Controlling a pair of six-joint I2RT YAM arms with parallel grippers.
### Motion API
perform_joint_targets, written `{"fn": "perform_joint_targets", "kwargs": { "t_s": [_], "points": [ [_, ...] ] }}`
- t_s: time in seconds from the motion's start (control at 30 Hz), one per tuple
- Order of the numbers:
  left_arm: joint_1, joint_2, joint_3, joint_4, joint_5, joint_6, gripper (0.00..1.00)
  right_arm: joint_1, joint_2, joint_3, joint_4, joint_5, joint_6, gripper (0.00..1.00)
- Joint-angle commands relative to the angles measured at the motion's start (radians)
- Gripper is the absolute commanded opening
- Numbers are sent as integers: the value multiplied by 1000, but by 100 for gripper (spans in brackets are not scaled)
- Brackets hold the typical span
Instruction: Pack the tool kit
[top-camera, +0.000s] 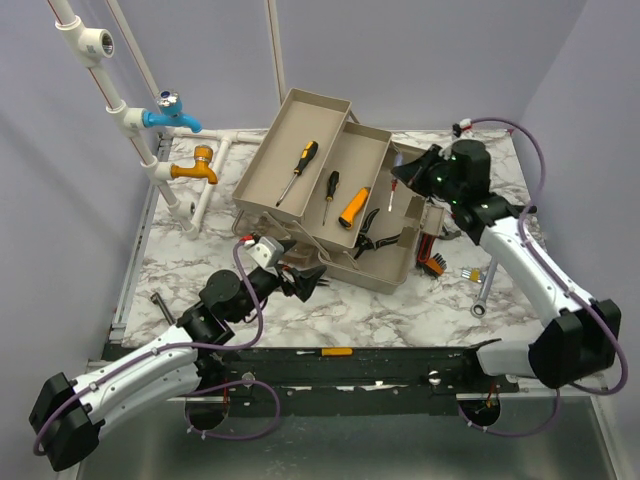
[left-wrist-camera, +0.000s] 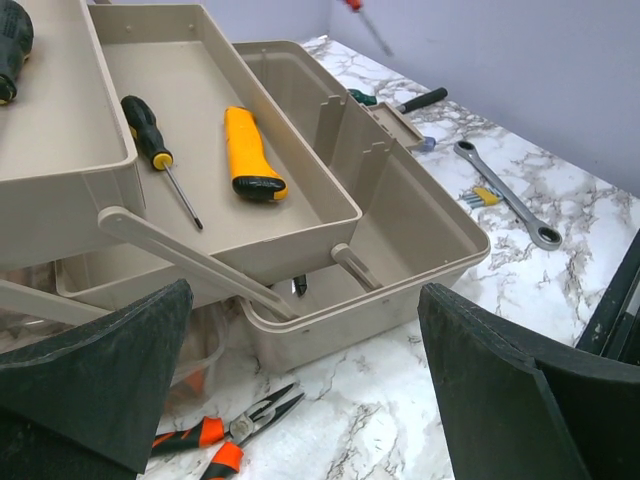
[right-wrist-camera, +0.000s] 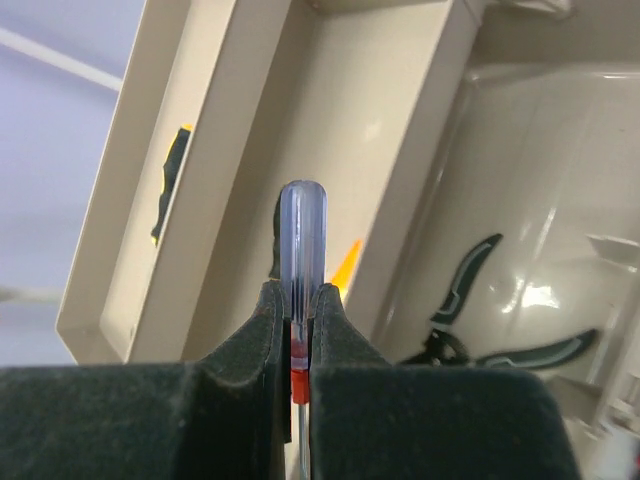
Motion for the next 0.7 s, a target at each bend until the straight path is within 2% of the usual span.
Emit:
{"fn": "perform_joint_targets", "kwargs": {
  "t_s": [0.0, 0.13, 0.23, 0.37, 0.47, 0.6, 0.67],
  "points": [
    [-6, -36, -5, 16, -17, -2, 99, 129, 143, 163, -29, 250, 94, 1],
    [-6, -63, 19, -18, -69, -37, 99, 247, 271, 263, -58, 446, 158, 1],
    [12, -65, 125, -186, -151, -123, 99, 284, 346, 307, -35, 487, 184, 1],
    [103, -69, 265, -362, -90, -220, 99, 298, 451, 371, -51, 518, 199, 2],
    [182, -87, 309, -408, -7, -281, 99, 300, 509, 416, -89, 539, 202, 7],
    [219, -114, 320, -416, 58, -319, 99, 302, 548, 438, -116, 547, 198, 23],
    [219, -122, 318, -417, 66, -321, 99, 301, 555, 440, -117, 536, 191, 39]
  ]
}}
